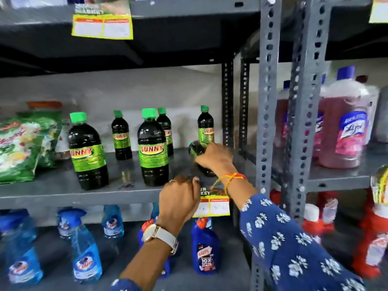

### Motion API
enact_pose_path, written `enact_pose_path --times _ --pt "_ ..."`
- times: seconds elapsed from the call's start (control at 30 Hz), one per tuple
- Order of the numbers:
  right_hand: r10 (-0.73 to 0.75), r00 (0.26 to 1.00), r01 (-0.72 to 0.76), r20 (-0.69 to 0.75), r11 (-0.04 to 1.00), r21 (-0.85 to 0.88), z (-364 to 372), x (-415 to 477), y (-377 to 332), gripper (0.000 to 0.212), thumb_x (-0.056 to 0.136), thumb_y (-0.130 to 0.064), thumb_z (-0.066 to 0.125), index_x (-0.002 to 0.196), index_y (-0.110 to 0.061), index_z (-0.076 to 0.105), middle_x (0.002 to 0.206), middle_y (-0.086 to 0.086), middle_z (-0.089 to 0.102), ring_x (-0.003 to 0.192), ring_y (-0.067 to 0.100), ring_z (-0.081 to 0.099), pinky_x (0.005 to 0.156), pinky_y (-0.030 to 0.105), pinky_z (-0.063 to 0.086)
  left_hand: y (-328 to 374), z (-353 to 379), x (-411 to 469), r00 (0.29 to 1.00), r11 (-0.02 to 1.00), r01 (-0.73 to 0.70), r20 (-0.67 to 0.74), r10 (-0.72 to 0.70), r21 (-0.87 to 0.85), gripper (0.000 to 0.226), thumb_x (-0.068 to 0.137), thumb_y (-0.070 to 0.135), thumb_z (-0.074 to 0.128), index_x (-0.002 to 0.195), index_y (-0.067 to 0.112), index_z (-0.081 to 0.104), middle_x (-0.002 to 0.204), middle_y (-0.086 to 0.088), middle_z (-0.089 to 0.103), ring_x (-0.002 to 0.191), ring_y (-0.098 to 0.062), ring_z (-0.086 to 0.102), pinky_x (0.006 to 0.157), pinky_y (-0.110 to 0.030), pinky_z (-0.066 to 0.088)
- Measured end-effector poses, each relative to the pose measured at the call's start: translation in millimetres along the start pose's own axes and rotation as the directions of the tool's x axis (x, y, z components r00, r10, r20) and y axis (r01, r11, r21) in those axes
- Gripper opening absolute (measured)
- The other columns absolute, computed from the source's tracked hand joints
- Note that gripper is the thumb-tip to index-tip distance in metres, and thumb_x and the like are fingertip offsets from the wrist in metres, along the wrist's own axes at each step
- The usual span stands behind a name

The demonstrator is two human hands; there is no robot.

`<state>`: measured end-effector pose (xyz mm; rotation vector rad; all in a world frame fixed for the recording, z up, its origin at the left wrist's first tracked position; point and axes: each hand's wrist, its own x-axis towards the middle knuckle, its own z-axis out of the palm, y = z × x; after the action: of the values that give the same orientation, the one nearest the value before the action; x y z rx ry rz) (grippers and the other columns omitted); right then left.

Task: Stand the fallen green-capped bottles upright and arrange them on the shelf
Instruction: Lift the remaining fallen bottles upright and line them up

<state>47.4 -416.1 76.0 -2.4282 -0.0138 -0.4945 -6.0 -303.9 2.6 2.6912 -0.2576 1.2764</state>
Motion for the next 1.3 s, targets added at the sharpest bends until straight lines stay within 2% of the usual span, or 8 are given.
enact_pose_path --times 0.13,0.3,0.47,0.63,0.77,0.97,1.17,1.3 --pt "-0.075 0.995 0.09 -0.06 0.942 0.323 2 11 19 0.055 0.065 -0.054 0.068 0.106 -0.019 0.059 0.097 0.005 0.069 0.095 0.026 0.064 0.071 0.024 0.04 2 -4 0 0.997 0.998 -0.045 -0.054 0.047 0.033 0.033 0.085 0.025 0.046 0.052 0.02 0.05 0.049 0.0 0.057 0.041 -0.021 0.053 0.038 -0.021 0.025" --pt "-0.161 0.987 0.13 0.02 0.857 0.498 -4 13 38 0.054 0.077 -0.035 0.071 0.12 -0.017 0.043 0.101 -0.002 0.052 0.095 0.015 0.049 0.078 0.023 0.034 -5 1 7 0.995 0.997 -0.059 -0.082 0.063 0.053 0.045 0.086 0.026 0.053 0.043 0.018 0.042 0.04 -0.001 0.052 0.034 -0.022 0.048 0.042 -0.019 0.016" --pt "-0.167 0.982 0.1 0.085 0.851 0.515 -4 15 40 0.057 0.08 -0.03 0.065 0.126 -0.017 0.033 0.106 0.001 0.05 0.1 0.021 0.05 0.078 0.026 0.034 -21 6 11 0.969 0.992 -0.111 -0.217 0.122 0.063 0.052 0.089 0.043 0.043 0.045 0.018 0.05 0.036 0.003 0.047 0.029 -0.019 0.046 0.039 -0.016 0.017" --pt "-0.179 0.973 0.072 0.143 0.83 0.553 -1 19 44 0.048 0.078 -0.021 0.063 0.112 -0.023 0.029 0.101 -0.004 0.053 0.104 0.018 0.049 0.082 0.03 0.035 -29 21 9 0.953 0.988 -0.148 -0.261 0.155 0.046 0.046 0.092 0.042 0.039 0.057 0.02 0.058 0.042 0.0 0.051 0.035 -0.021 0.05 0.04 -0.02 0.021" --pt "-0.158 0.979 0.049 0.132 0.803 0.594 2 21 47 0.055 0.075 -0.014 0.065 0.12 -0.017 0.033 0.1 0.003 0.062 0.102 0.021 0.055 0.088 0.032 0.04 -31 26 10 0.93 0.986 -0.158 -0.328 0.164 0.047 0.045 0.092 0.04 0.04 0.061 0.019 0.065 0.045 0.0 0.054 0.039 -0.021 0.052 0.038 -0.023 0.029" --pt "-0.138 0.989 0.077 0.058 0.803 0.591 4 21 43 0.08 0.06 -0.033 0.084 0.119 -0.014 0.033 0.097 -0.011 0.058 0.09 0.004 0.057 0.089 0.028 0.043 -33 36 9 0.888 0.986 -0.159 -0.428 0.167 0.053 0.055 0.098 0.042 0.033 0.062 0.016 0.065 0.049 -0.002 0.058 0.04 -0.022 0.053 0.04 -0.024 0.035" --pt "-0.096 0.993 0.035 0.063 0.776 0.63 2 19 42 0.075 0.055 -0.024 0.073 0.118 -0.017 0.034 0.104 0.004 0.061 0.107 0.025 0.058 0.098 0.043 0.045 -32 37 7 0.872 0.987 -0.155 -0.462 0.16 0.048 0.063 0.102 0.043 0.024 0.062 0.016 0.064 0.05 -0.003 0.057 0.041 -0.022 0.052 0.041 -0.027 0.035" --pt "-0.096 0.995 0.053 0.034 0.772 0.634 1 16 40 0.07 0.064 -0.018 0.082 0.111 -0.016 0.031 0.099 -0.001 0.058 0.094 0.015 0.057 0.088 0.031 0.046 -33 37 7 0.874 0.987 -0.151 -0.459 0.158 0.052 0.062 0.101 0.043 0.024 0.063 0.017 0.066 0.051 -0.002 0.058 0.042 -0.022 0.053 0.042 -0.026 0.036"
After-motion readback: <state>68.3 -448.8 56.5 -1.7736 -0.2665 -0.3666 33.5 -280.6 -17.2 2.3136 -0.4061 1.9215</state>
